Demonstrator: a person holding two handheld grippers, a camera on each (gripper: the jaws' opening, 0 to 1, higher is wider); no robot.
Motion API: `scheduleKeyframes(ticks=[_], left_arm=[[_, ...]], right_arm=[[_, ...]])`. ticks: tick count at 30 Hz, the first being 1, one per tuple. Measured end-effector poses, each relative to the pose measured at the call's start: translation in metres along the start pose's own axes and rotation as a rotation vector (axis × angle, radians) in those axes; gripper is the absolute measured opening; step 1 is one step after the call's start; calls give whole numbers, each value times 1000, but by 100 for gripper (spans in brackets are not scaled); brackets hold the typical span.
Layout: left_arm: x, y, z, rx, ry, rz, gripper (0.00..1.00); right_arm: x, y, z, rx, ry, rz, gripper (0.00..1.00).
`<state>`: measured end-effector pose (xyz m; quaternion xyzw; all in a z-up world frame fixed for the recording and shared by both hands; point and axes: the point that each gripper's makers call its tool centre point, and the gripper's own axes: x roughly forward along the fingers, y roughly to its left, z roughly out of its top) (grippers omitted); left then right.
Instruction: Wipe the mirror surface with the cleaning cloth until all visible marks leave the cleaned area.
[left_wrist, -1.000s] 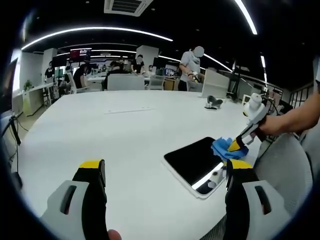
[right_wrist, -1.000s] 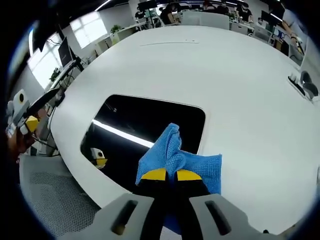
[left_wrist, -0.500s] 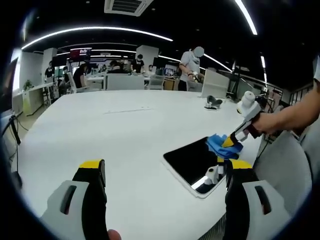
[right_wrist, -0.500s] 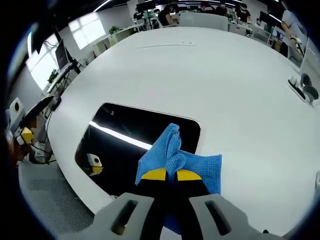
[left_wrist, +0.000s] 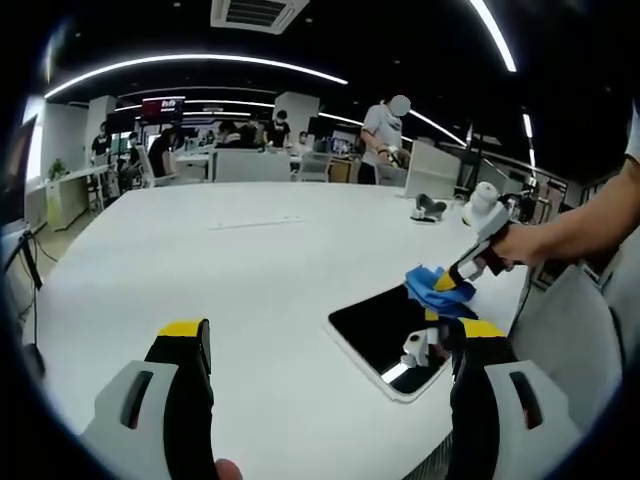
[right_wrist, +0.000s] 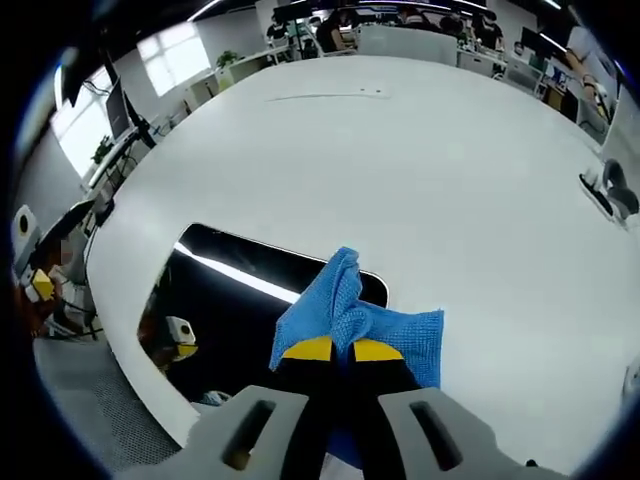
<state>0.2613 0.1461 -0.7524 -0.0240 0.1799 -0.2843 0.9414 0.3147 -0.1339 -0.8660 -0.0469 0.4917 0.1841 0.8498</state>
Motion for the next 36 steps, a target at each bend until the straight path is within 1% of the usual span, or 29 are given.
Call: scheduleKeyframes(ticks=[6, 12, 17, 22, 23, 25, 28, 29, 30, 31, 32, 34, 36], left_arm=[[-2, 2, 2, -9, -4, 17, 99], [-6, 0, 2, -3, -1, 21, 99], [-12, 2, 5, -1, 2, 27, 99], [-13, 7, 5, 6, 10, 29, 99], [-12, 8, 6, 9, 10, 28, 99], [-10, 8, 9, 12, 5, 26, 99], [-8, 9, 11, 14, -2, 25, 99], [-7, 9, 12, 15, -3, 24, 99], [-6, 9, 12, 14, -5, 22, 99], [-6, 9, 13, 15, -8, 22, 99], [-5, 9, 13, 13, -10, 22, 99], [-4, 8, 14, 12, -16, 21, 99], [-3, 8, 14, 11, -19, 20, 99]], right_arm=[[4, -3, 8, -16, 0, -2, 0], [7, -6, 13, -37, -2, -5, 0], [8, -7, 16, -31, -3, -6, 0], [8, -7, 17, -19, -8, -2, 0], [5, -9, 19, -23, -27, -15, 0], [-2, -9, 26, -22, -65, -11, 0], [-15, -18, 33, -14, -95, -27, 0], [-19, -22, 34, -6, -101, -38, 0], [-29, -33, 36, -6, -120, -70, 0], [-31, -35, 36, 1, -125, -73, 0], [-36, -43, 34, 32, -132, -83, 0], [-41, -51, 30, 63, -136, -83, 0], [-46, -62, 22, 71, -138, -100, 0]])
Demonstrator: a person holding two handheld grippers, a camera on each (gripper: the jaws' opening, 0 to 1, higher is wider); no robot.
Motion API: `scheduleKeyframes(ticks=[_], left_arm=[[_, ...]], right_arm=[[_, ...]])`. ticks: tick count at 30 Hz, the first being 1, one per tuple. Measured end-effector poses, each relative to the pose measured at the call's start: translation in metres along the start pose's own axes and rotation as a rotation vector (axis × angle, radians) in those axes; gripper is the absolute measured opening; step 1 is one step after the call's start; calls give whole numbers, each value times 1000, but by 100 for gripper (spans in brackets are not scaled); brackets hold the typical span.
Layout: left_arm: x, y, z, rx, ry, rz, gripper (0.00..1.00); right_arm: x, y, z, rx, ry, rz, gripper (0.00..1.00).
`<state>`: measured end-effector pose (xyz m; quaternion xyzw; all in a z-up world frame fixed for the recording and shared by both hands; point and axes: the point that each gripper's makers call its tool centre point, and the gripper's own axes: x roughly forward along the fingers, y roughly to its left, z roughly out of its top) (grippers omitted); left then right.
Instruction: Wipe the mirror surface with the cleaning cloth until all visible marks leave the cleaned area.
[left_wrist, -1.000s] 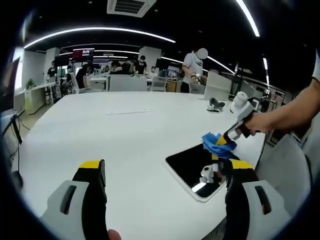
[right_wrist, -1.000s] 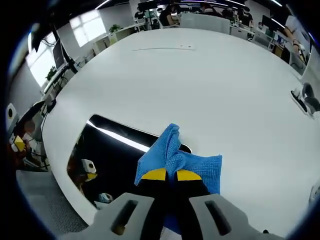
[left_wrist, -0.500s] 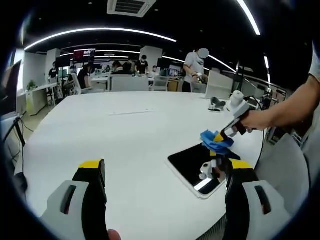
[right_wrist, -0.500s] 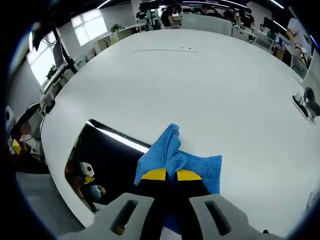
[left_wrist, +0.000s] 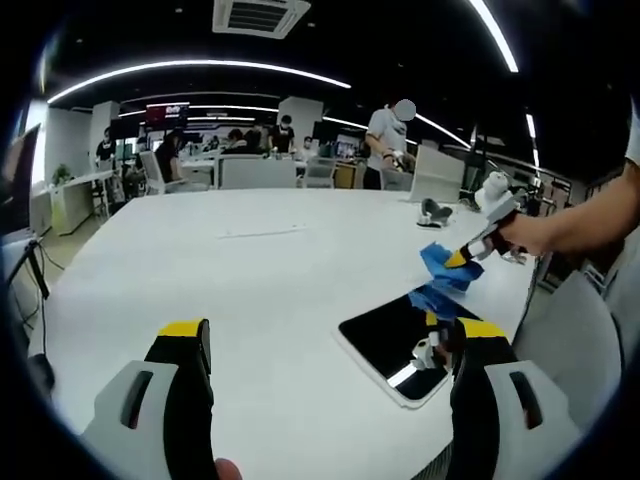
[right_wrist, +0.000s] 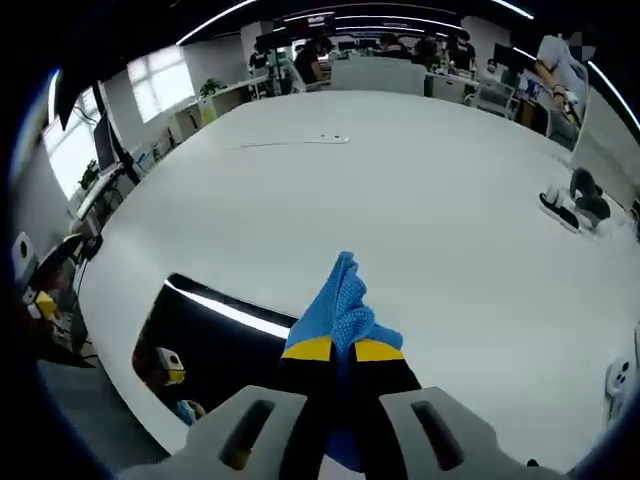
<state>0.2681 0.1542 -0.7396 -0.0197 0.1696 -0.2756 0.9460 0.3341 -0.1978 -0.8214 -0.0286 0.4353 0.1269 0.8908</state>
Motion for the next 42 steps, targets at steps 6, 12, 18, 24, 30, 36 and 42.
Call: scheduleKeyframes(ticks=[6, 12, 18, 24, 30, 36, 42], left_arm=[[2, 4, -2, 8, 10, -2, 99], [0, 15, 3, 4, 5, 14, 99], [3, 19, -4, 4, 6, 17, 99], [0, 13, 2, -7, -15, 24, 99], [-6, 26, 8, 20, -26, 42, 99], [-24, 48, 20, -14, -77, 80, 99], [-37, 48, 12, 9, -60, 96, 99]], right_arm=[[-2, -19, -24, 44, 13, -24, 0], [9, -17, -42, 41, 40, -30, 1], [15, -25, -58, 30, 62, -45, 1], [13, -21, -63, -60, 67, -9, 11], [0, -17, -39, -119, -61, 44, 43], [-34, -20, -19, -260, -201, 111, 73], [-73, -33, -18, -255, -355, 162, 90]])
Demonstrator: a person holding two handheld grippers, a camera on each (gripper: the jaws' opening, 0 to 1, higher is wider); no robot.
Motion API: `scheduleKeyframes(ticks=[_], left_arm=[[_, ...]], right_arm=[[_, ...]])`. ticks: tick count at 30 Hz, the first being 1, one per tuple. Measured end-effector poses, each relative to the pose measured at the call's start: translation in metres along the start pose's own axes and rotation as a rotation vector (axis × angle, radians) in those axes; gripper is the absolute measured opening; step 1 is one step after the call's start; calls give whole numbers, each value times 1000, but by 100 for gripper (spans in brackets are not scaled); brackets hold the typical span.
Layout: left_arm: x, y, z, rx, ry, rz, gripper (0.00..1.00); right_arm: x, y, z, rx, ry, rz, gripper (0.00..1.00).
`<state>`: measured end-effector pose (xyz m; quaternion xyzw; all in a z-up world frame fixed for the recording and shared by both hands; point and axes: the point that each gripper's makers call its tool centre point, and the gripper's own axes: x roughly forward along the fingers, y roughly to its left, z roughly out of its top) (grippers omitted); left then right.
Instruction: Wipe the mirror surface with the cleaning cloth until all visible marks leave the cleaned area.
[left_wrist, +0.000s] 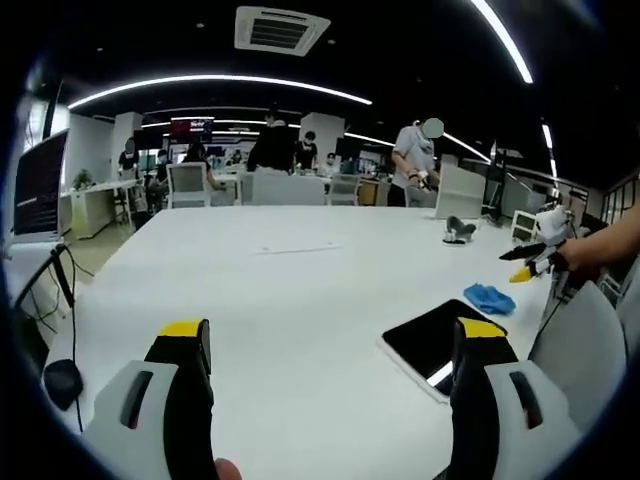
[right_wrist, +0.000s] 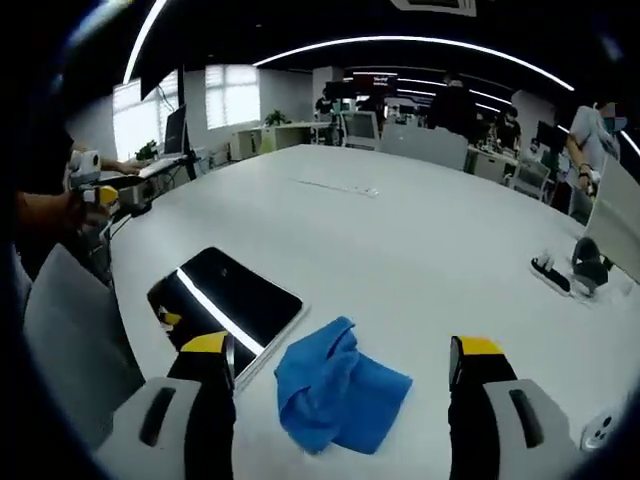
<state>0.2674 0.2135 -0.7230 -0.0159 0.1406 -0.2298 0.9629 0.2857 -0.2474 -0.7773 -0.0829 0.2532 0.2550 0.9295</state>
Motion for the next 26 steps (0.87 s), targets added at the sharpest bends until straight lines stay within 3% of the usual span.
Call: scheduleKeyframes(ticks=[5, 8, 15, 19, 26], left_arm=[[-3, -8, -9, -5, 6, -14, 99], [-4, -14, -12, -14, 7, -16, 99], [-4, -22, -21, -23, 7, -20, 99], [-6, -24, -21, -29, 8, -23, 99], [-5, -25, -21, -51, 0, -13, 99]], right_arm=[[-22, -5, -32, 30, 9, -53, 94], [-29, -2, -42, 17, 4, -74, 95], [-38, -4, -49, 37, 3, -149, 96], [-38, -5, -37, 56, -27, -137, 98], [-33, 2, -45, 51, 0, -116, 98]])
